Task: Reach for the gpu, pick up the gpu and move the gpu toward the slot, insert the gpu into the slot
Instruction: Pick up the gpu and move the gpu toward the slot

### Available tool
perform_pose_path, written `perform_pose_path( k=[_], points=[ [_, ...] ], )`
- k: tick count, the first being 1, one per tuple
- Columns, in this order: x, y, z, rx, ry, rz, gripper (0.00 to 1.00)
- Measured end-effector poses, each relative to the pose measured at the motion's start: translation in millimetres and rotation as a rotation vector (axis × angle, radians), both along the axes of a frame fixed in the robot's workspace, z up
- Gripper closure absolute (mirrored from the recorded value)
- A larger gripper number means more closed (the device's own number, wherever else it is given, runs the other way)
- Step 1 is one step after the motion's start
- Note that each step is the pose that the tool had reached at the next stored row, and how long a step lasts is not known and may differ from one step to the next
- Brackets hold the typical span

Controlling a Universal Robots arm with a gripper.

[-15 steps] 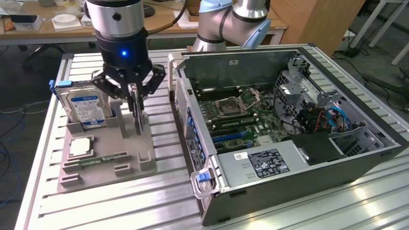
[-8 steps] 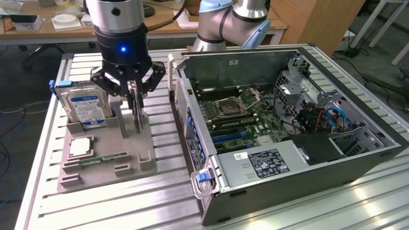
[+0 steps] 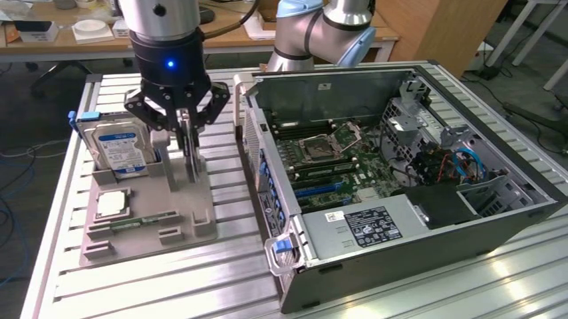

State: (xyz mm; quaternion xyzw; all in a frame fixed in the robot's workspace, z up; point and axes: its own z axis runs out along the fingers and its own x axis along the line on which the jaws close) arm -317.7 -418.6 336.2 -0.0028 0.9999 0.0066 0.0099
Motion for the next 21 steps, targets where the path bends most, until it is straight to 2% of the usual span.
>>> perform_pose_path(
  k=[13, 21],
  points=[
    [0.0, 0.0, 12.3, 0.0001, 0.0, 0.0, 0.73],
    [0.0, 0.0, 31.2, 0.0001, 0.0002, 0.0, 0.73]
  ],
)
